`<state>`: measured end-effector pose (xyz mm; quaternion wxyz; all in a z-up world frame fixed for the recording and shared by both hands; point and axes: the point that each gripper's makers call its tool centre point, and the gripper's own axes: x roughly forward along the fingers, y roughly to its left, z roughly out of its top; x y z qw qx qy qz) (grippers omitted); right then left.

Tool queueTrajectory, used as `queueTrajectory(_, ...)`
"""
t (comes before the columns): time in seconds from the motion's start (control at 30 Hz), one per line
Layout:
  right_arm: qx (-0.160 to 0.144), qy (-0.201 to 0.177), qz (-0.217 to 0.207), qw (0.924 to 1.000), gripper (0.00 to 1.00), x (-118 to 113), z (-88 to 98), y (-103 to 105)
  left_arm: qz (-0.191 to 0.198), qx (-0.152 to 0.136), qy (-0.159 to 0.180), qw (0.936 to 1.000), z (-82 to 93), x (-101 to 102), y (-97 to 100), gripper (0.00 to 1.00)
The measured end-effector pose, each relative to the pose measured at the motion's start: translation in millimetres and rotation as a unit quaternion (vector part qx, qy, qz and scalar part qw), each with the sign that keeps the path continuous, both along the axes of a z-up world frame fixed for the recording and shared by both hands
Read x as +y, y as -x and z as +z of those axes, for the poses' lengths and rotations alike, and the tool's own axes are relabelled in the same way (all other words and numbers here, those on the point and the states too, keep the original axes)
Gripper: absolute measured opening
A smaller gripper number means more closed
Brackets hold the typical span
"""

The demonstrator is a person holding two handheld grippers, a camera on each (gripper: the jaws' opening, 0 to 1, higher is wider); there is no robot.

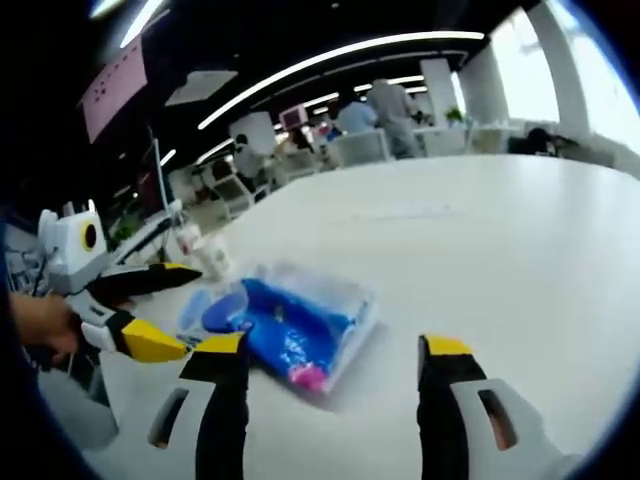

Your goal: Arrange the tabletop items into an orderly group along one side of the table until the central work area is clear of visible clutter.

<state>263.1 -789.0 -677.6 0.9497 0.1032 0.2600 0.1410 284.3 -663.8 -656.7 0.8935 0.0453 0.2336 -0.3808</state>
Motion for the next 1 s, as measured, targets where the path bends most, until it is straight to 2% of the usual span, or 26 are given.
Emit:
queueTrajectory(0.1,0.004,-0.001,0.0,1.0,0.65,0.6,-3.3,-2.9,0.012,0.014,0.021,0.9996,-2.3,-5.1,-9.3,0.83)
queueTrajectory(0.2,0.008,-0.002,-0.001,1.0,0.64,1.0,-7.2,-6.8,0.013,0.014,0.008,0.9998,-8.0,-8.6,-16.9,0.82)
queueTrajectory(0.33,0.015,-0.005,-0.001,0.9999,0.58,1.7,-11.4,-10.8,0.015,0.029,0.012,0.9994,-15.0,-14.4,-25.1,0.73)
queueTrajectory(0.43,0.019,-0.006,-0.005,0.9998,0.56,1.7,-14.2,-14.0,0.022,0.03,0.01,0.9993,-18.0,-16.3,-31.3,0.69)
queueTrajectory(0.57,0.022,-0.012,-0.006,0.9997,0.51,3.2,-16.7,-17.9,0.025,0.038,0.014,0.9989,-20.1,-19.1,-35.9,0.62)
queueTrajectory(0.67,0.029,-0.026,-0.007,0.9992,0.43,5.9,-17.5,-19.5,0.026,0.042,-0.003,0.9988,-25.2,-16.3,-38.0,0.56)
queueTrajectory(0.8,0.028,-0.038,-0.006,0.9988,0.37,9.9,-16.6,-21.4,0.02,0.046,0.008,0.9987,-24.5,-18.1,-36.8,0.46)
queueTrajectory(1.0,0.028,-0.051,-0.009,0.9983,0.32,15.1,-15.3,-22.8,0.022,0.053,0.014,0.9983,-25.6,-18.8,-36.3,0.42)
